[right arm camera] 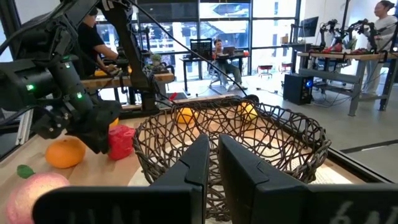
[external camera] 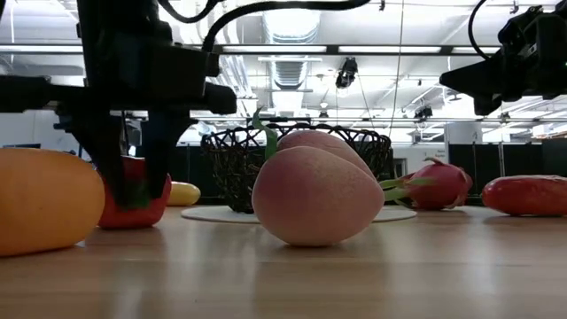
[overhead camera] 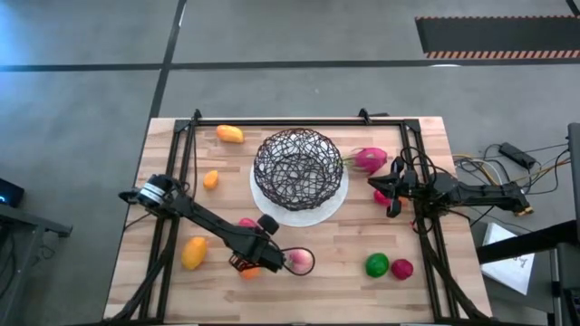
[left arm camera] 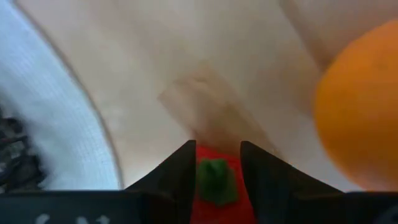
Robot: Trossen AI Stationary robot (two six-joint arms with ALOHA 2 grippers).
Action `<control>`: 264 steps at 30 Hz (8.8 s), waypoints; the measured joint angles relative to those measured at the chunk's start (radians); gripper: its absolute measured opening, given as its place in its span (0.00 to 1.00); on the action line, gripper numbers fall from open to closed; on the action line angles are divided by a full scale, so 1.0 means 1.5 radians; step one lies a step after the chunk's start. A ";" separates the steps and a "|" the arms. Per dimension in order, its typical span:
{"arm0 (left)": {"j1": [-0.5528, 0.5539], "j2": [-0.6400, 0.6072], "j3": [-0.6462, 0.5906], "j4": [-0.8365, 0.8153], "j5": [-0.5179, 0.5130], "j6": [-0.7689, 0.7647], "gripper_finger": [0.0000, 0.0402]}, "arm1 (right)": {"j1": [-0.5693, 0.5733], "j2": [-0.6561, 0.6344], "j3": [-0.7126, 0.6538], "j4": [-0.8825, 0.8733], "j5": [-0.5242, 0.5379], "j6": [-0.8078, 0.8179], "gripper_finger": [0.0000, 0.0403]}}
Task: Build produce basket
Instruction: Put the red bell pepper into the wire basket, then put the yellow mango into the wire basket, then put the red mango into the wire basket
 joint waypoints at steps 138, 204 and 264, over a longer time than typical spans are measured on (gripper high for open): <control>0.852 -0.110 -0.224 0.312 -0.084 0.308 0.75 | 0.000 0.000 0.000 0.000 0.000 0.000 0.07; 0.441 0.087 0.046 0.580 -0.109 -0.175 0.67 | 0.000 0.000 0.000 0.000 0.000 0.000 0.07; -0.046 -0.250 -0.448 1.111 -0.549 -0.164 0.80 | 0.002 0.264 0.296 -0.424 0.000 0.332 0.07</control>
